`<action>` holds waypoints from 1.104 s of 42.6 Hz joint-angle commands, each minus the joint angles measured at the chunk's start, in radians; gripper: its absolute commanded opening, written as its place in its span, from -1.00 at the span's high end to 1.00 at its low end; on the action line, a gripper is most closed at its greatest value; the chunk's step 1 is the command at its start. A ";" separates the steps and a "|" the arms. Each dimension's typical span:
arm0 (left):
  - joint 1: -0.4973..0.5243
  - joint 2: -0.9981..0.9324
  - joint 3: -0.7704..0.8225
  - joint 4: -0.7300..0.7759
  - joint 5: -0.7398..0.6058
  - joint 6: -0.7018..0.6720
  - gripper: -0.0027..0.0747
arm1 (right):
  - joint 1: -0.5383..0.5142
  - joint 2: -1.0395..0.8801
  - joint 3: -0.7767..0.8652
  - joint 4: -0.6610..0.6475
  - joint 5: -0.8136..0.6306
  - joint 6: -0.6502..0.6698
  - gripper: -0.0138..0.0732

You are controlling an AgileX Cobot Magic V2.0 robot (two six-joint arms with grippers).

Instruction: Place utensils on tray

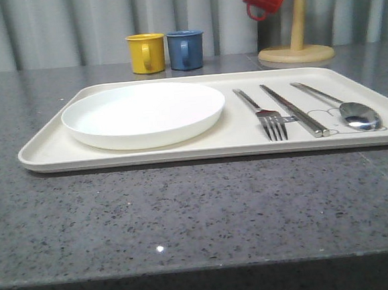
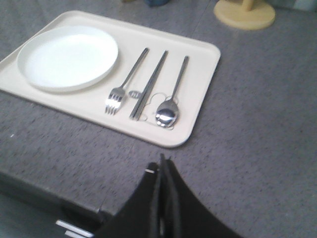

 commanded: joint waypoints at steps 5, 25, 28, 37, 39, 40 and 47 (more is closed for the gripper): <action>-0.007 -0.022 0.013 -0.002 -0.075 -0.011 0.98 | -0.115 -0.109 0.261 -0.013 -0.473 -0.010 0.94; -0.007 -0.022 0.013 -0.002 -0.075 -0.011 0.98 | -0.204 -0.306 0.820 -0.004 -1.102 -0.010 0.94; -0.007 -0.022 0.013 -0.002 -0.075 -0.011 0.98 | -0.205 -0.305 0.818 -0.004 -1.111 -0.010 0.94; -0.007 -0.020 0.013 -0.002 -0.075 -0.011 0.98 | -0.205 -0.305 0.818 -0.004 -1.099 -0.010 0.94; -0.007 -0.020 0.013 -0.002 -0.075 -0.011 0.98 | -0.207 -0.305 0.818 0.003 -1.099 -0.009 0.94; -0.007 -0.020 0.013 -0.002 -0.075 -0.011 0.98 | -0.208 -0.305 0.818 0.006 -1.099 -0.009 0.94; -0.007 -0.020 0.013 -0.002 -0.075 -0.011 0.98 | -0.218 -0.305 0.818 0.048 -1.091 -0.009 0.94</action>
